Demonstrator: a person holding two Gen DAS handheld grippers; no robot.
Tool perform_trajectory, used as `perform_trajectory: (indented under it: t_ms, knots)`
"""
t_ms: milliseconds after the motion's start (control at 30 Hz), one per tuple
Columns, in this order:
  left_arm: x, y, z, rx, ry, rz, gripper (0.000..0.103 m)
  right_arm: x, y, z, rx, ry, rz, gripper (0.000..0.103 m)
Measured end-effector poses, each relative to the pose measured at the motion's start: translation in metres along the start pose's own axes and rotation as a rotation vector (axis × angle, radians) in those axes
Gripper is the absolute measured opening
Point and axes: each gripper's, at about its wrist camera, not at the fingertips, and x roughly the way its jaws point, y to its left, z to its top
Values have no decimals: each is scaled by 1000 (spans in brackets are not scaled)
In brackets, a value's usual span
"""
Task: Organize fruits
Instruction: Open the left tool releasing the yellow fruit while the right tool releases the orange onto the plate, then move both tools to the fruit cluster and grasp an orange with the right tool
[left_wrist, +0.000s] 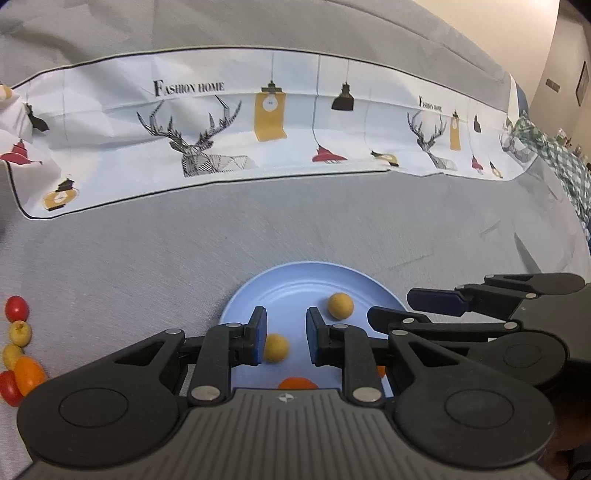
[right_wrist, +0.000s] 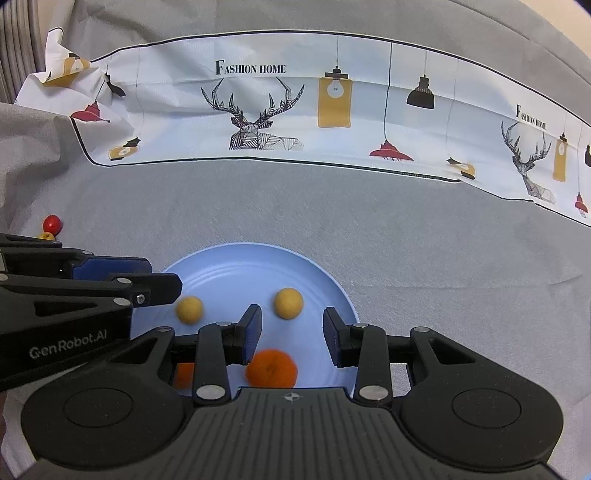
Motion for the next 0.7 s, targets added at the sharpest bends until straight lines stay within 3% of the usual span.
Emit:
perform_trajectory:
  t_ms: [267,367,433,600,700]
  knots:
    - [-27,19,-1,-15,-67,77,11,-7,20,8,22,-66,31,37]
    - [-45,29,-5,-9,-90,108,9,-13,30,13,25,-107,63,23]
    - [-60,35,-7,9,-102,128,9,-18,37,16,28,-136,86,20]
    - [-101,39,-15,176,-174,278,9,-25,57,20,28,-179,150,18]
    - [-104,55,-29,151,-167,323,10,-24,72,20,18,-171,181,18]
